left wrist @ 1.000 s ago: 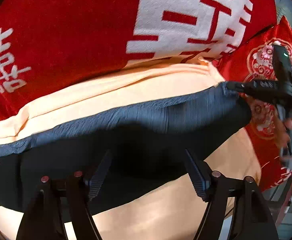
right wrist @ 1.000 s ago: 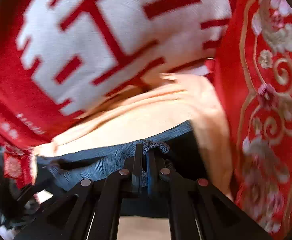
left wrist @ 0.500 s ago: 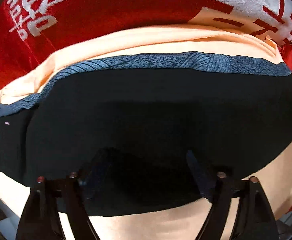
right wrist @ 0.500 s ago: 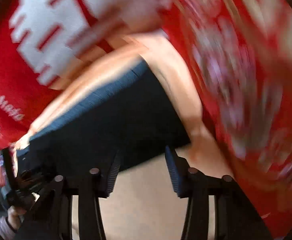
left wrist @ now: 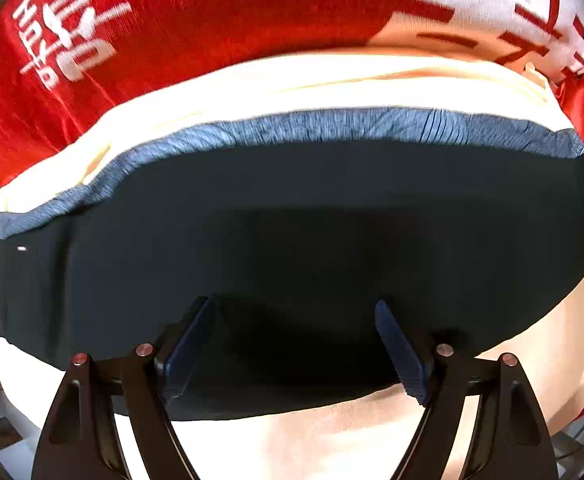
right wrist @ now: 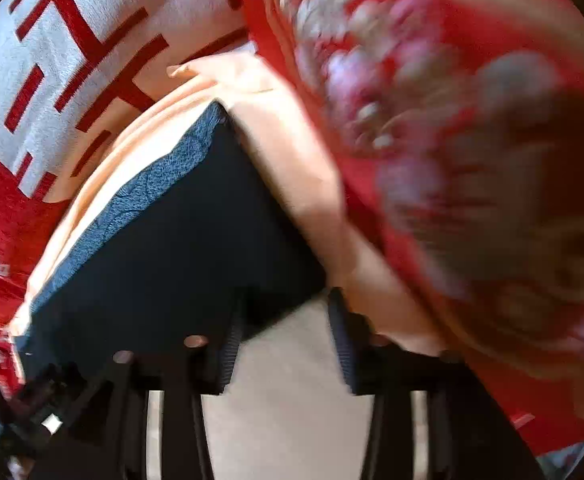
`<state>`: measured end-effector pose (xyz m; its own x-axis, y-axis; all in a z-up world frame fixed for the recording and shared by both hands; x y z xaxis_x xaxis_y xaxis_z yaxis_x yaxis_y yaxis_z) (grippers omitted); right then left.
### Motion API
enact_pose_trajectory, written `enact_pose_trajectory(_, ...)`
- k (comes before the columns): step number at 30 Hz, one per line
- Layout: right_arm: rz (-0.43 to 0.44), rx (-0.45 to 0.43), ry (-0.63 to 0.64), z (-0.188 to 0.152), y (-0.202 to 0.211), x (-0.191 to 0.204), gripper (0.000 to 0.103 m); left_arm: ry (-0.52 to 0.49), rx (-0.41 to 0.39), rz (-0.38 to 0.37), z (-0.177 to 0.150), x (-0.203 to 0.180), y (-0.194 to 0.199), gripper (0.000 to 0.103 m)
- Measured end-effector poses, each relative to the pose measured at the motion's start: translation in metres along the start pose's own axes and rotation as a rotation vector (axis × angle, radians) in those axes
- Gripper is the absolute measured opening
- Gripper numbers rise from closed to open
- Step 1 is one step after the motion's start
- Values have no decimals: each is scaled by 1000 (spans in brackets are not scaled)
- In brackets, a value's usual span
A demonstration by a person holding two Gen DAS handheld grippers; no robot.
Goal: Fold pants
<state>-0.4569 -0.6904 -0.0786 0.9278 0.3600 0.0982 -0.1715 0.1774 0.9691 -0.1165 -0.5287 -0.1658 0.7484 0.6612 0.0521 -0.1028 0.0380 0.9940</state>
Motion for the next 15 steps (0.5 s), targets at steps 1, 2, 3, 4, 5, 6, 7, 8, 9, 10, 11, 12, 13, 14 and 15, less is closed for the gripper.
enact_pose_trajectory(1,11,-64,37,2,16,6,47,-1,-18,-3,5,-2,4,83)
enact_pose_trajectory(2,22,-102,70,4,24,13,47,-6,-50,-6,11,-1,11,83)
enact_pose_trajectory(3,47,-125,127,11,27,26,47,-13,-78,-1,18,-2,15,83)
enact_pose_trajectory(4,69,-119,169,18,23,37,47,-17,-90,5,24,-4,15,83)
enact_pose_trajectory(5,91,-107,200,28,12,48,47,-16,-96,10,32,-6,13,83)
enact_pose_trajectory(6,108,-95,211,37,1,55,47,-7,-93,12,39,-6,9,83)
enact_pose_trajectory(7,121,-81,223,46,-15,61,47,7,-91,7,47,-6,4,83)
enact_pose_trajectory(8,116,-67,236,54,-31,65,47,23,-95,4,55,-9,-5,83)
enact_pose_trajectory(9,96,-45,248,62,-48,68,47,32,-96,12,63,-8,-9,83)
enact_pose_trajectory(10,84,-18,256,69,-64,67,42,42,-93,24,67,-9,-17,83)
enact_pose_trajectory(11,79,-28,265,77,-72,68,38,50,-89,26,70,-9,-24,83)
enact_pose_trajectory(12,49,-62,266,83,-71,61,23,56,-91,18,73,-7,-28,87)
enact_pose_trajectory(13,38,-66,250,86,-67,55,19,65,-97,14,74,-3,-29,94)
enact_pose_trajectory(14,45,-62,216,88,-64,47,15,74,-101,14,73,5,-28,94)
enact_pose_trajectory(15,37,-62,191,88,-59,42,15,83,-98,18,78,12,-28,94)
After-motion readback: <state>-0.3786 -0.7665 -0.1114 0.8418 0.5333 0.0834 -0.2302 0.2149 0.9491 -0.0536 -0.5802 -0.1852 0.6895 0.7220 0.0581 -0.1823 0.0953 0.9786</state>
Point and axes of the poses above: each gripper's, at about its wrist camera, not at the fingertips, and y roughly against the way its jaws point, x to its left, z to its top, the point moved 2 cm from there along -y, roughly the way its jaws point, and after that the axes turned 1 degree about y, right-handed, at the moved point
